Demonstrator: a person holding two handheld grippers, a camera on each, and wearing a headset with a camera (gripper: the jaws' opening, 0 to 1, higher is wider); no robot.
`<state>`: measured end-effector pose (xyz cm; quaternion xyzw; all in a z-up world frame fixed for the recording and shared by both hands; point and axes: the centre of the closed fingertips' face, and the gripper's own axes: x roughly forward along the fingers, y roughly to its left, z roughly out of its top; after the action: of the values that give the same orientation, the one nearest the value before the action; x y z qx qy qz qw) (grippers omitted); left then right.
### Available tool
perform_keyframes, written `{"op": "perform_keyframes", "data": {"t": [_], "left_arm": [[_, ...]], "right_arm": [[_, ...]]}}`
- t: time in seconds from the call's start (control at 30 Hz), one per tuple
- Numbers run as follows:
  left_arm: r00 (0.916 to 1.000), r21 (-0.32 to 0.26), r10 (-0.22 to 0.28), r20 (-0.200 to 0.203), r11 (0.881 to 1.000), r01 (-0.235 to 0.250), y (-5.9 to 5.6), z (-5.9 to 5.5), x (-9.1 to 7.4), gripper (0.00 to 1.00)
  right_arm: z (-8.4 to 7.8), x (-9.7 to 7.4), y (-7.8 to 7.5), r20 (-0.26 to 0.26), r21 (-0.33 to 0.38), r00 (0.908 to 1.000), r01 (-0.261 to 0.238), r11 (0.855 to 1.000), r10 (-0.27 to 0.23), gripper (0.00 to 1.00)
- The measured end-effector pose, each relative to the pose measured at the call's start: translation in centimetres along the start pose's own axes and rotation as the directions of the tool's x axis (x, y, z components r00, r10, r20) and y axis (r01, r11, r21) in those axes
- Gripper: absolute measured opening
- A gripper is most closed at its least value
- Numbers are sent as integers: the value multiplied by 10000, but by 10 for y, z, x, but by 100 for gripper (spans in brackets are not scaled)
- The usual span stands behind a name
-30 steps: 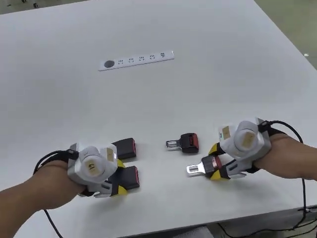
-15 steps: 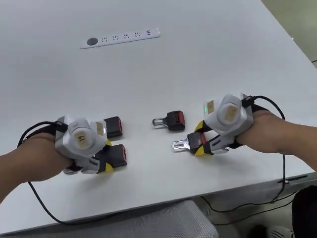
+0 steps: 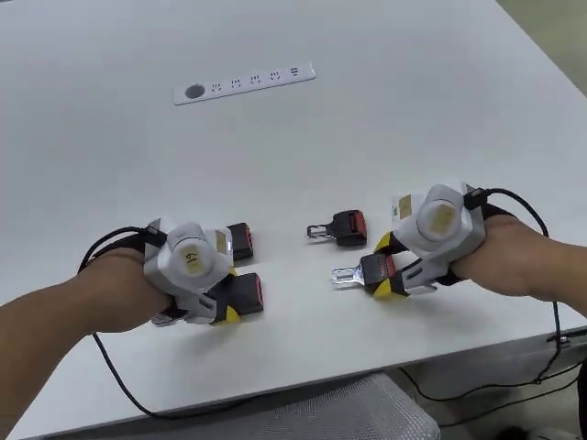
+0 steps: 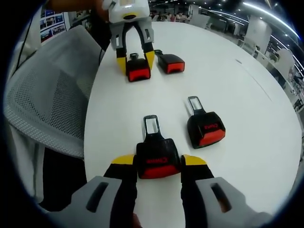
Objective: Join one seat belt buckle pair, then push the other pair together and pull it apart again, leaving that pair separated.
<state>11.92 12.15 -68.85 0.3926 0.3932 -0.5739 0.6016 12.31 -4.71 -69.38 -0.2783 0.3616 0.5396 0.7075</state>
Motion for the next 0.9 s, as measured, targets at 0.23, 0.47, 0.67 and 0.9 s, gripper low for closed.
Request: {"op": "perform_keyframes", "data": {"t": [0.23,0.47,0.67,0.9], "left_arm": [[10000,-32,-16,-70,10000,16,3,-2,1,34],[10000,-19,46,25,10000,-46,4,-4,1,34],[9997,-72,183,166,9998,-182,5,-5,2,34],[9997,-51,154,169,9999,-153,3,-5,2,34]], "right_arm": [[22,14,9,512,203,9987,48,9998,-58,35],[45,28,17,1005,335,9949,3,9994,-36,35],[65,43,24,1300,264,9915,-21,9996,-14,35],[78,53,28,1301,195,9914,98,9998,-123,35]]}}
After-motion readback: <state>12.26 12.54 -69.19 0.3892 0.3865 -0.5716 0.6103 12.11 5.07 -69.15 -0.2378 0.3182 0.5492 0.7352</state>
